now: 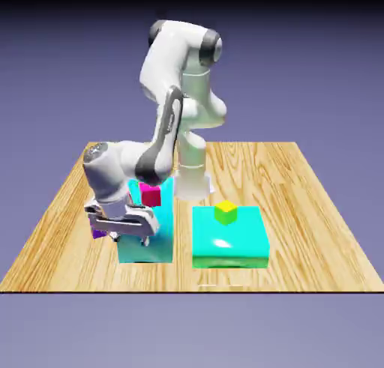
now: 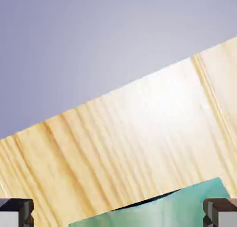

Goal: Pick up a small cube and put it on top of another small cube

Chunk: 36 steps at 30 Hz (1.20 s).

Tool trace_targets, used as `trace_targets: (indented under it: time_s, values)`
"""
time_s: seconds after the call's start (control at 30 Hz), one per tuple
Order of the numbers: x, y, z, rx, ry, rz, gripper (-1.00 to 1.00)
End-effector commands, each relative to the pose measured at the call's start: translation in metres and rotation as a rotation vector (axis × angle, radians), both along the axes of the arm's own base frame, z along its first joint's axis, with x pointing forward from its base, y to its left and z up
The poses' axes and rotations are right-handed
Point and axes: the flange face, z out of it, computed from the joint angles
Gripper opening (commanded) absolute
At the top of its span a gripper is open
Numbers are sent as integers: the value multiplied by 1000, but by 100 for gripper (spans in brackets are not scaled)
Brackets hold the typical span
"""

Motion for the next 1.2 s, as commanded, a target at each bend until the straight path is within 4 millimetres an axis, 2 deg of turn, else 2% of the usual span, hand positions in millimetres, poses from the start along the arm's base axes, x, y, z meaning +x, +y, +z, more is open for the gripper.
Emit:
trace_targets:
  time_s: [0.0,0.07,0.2,0.3,0.37,0.47,0.5,0.53,0.57,0.67,0.73,0.77,0.87,1.0,1.07,1.17]
  values:
    - [-8,-16,-8,15,37,-38,0]
    - [-27,-49,-23,47,110,-119,0]
    - [-103,-125,-42,125,279,-370,0]
    - [-158,-155,-40,165,358,-526,0]
    - [-166,-158,-40,170,368,-548,0]
    - [-178,-131,-98,170,368,-548,0]
    - [-179,-131,-100,170,368,-548,0]
    - [-179,-131,-100,170,368,-548,-100]
    - [-179,-131,-100,170,368,-548,-100]
    - [-166,-157,-41,170,368,-547,-100]
    - [-167,-160,-29,164,382,-427,-100]
    - [-161,-157,-21,165,390,-354,-100]
    - [-119,-129,13,175,416,-99,-100]
    - [-73,-89,65,166,466,216,-100]
    - [-42,-54,97,142,479,338,-100]
    - [-6,0,142,89,478,453,-100]
